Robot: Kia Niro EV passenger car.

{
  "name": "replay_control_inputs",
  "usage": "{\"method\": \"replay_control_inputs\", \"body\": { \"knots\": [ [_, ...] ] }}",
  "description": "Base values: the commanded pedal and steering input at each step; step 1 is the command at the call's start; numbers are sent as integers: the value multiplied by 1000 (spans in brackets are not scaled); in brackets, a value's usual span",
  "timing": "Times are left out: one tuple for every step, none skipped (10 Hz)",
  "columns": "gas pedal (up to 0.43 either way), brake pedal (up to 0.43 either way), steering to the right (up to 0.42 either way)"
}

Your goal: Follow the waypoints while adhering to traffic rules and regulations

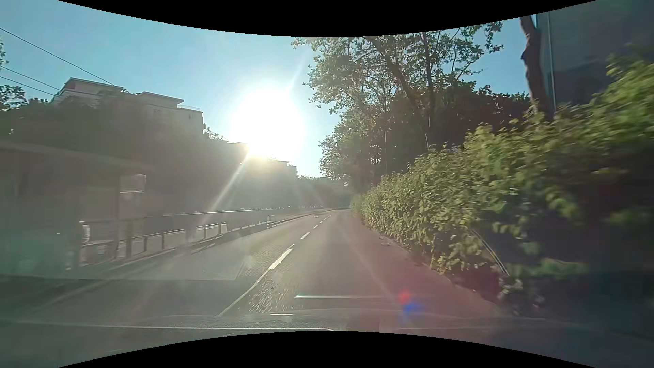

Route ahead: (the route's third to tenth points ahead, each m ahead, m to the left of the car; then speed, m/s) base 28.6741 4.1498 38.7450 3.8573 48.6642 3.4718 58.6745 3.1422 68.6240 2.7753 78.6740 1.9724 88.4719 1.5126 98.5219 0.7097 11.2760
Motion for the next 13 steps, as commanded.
{"method": "replay_control_inputs", "body": {
  "knots": [
    [67, 0, 5],
    [67, 0, 4],
    [67, 0, 4],
    [67, 0, 4],
    [67, 0, 4],
    [67, 0, 4],
    [87, 0, 4],
    [98, 0, 4],
    [110, 0, 4],
    [98, 0, 3],
    [98, 0, 1],
    [98, 0, 1],
    [98, 0, 1]
  ]
}}
